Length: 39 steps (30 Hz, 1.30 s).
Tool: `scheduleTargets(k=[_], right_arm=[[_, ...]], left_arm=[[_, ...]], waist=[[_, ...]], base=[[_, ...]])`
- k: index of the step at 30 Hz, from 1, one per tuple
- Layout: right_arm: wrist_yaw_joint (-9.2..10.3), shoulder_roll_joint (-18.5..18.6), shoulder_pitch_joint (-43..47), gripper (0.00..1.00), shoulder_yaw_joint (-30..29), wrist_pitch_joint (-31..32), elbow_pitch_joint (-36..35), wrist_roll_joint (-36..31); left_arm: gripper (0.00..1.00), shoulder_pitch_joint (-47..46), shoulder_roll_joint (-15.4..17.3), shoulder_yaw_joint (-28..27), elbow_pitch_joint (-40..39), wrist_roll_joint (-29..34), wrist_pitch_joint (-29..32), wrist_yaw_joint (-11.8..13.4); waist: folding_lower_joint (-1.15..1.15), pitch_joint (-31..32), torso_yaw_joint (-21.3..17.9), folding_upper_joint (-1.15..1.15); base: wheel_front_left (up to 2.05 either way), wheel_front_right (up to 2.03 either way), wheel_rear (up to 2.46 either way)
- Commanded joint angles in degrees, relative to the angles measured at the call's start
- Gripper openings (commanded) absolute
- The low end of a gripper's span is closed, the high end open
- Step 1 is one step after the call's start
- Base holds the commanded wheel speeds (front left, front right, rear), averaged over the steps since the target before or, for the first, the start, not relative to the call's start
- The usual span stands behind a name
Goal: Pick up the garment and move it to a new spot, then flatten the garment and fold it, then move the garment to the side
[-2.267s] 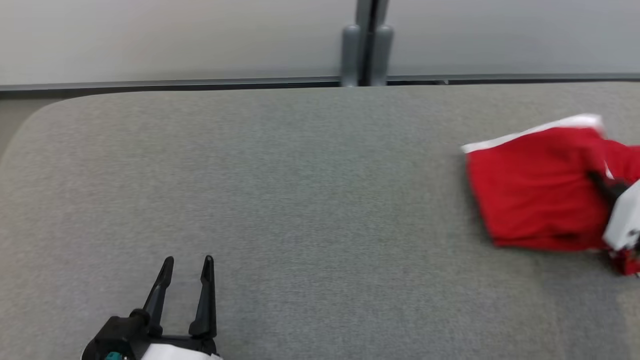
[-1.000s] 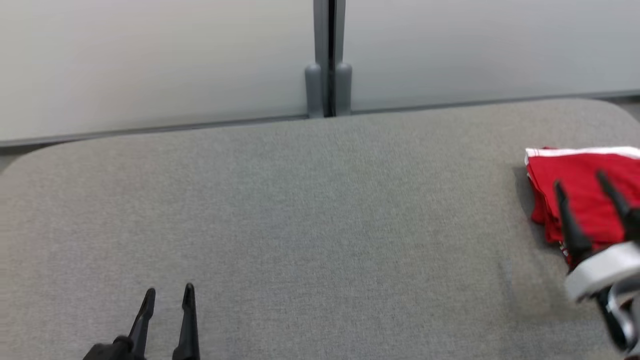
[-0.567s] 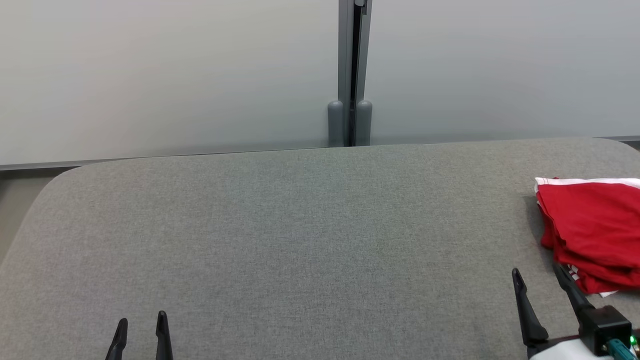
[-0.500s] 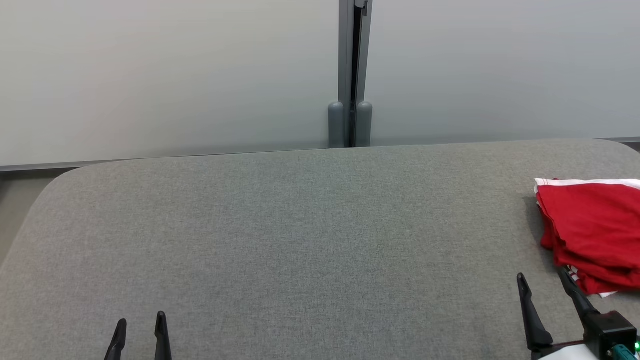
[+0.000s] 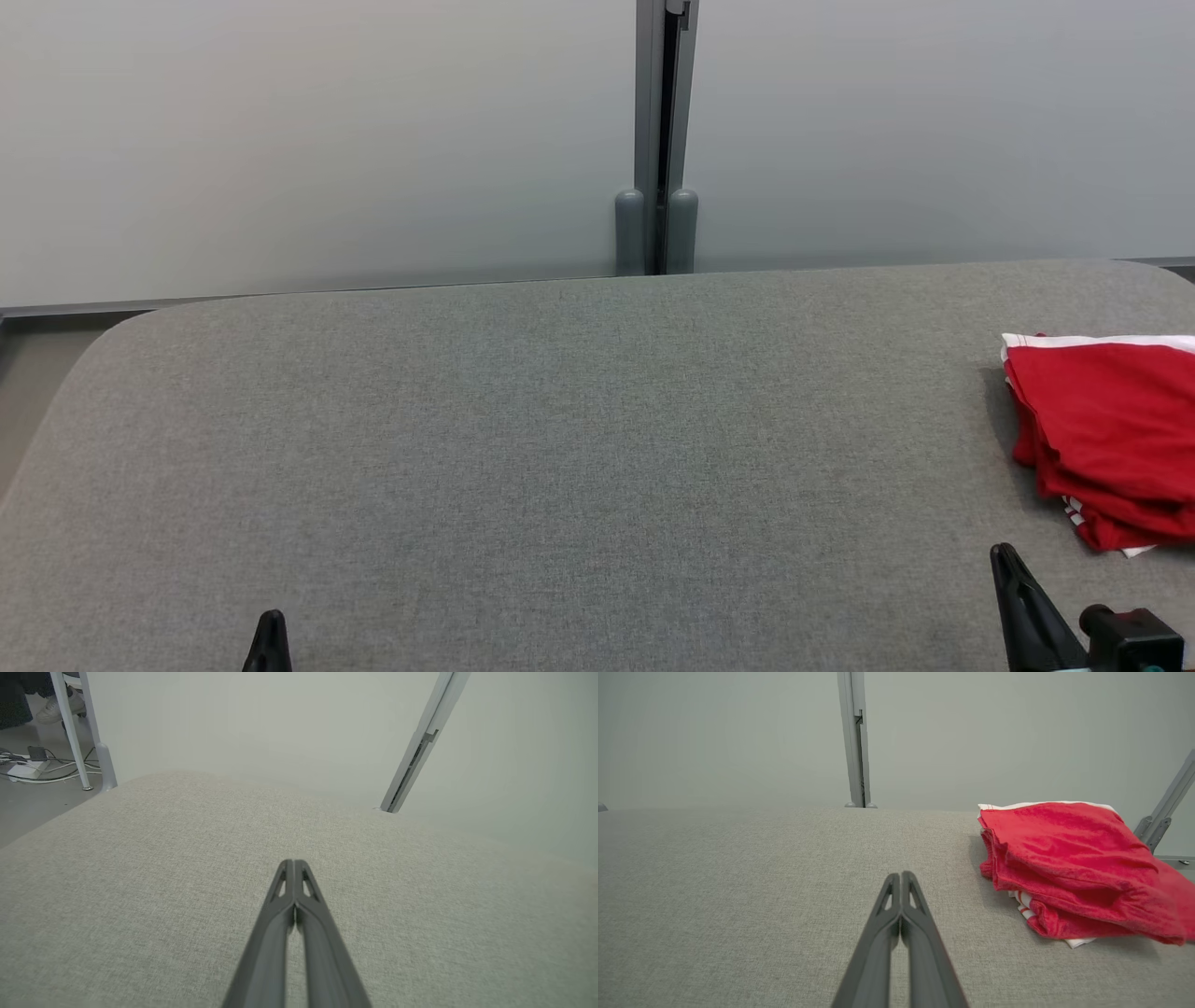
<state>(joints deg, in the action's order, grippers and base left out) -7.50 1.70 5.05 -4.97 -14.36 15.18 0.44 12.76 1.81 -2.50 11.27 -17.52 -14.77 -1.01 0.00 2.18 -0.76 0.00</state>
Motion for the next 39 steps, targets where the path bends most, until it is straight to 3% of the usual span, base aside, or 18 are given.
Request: scheduleTargets(k=[1,17,39], right_arm=[[0.00,0.3,-1.2,0.00,-0.6,0.9,-0.3,2.7],[0.00,0.6,-3.3,0.00,-0.5,5.1,-1.0,22.8],[0.01,0.8,-5.7,0.00,-0.8,9.6,-1.2,42.7]], left_arm=[[0.00,-0.9,0.3,-0.3,-0.4,-2.3,0.6,-0.2],[0.00,-5.0,0.5,-1.1,0.2,-18.6,5.2,-1.7],[0.00,-9.2,0.7,-1.9,0.8,-34.8,9.8,-3.1]], waist=[[0.00,0.0,0.0,0.00],[0.00,-0.4,0.1,0.00],[0.00,-0.8,0.2,0.00]], base=[[0.00,0.00,0.00],[0.00,0.00,0.00],[0.00,0.00,0.00]])
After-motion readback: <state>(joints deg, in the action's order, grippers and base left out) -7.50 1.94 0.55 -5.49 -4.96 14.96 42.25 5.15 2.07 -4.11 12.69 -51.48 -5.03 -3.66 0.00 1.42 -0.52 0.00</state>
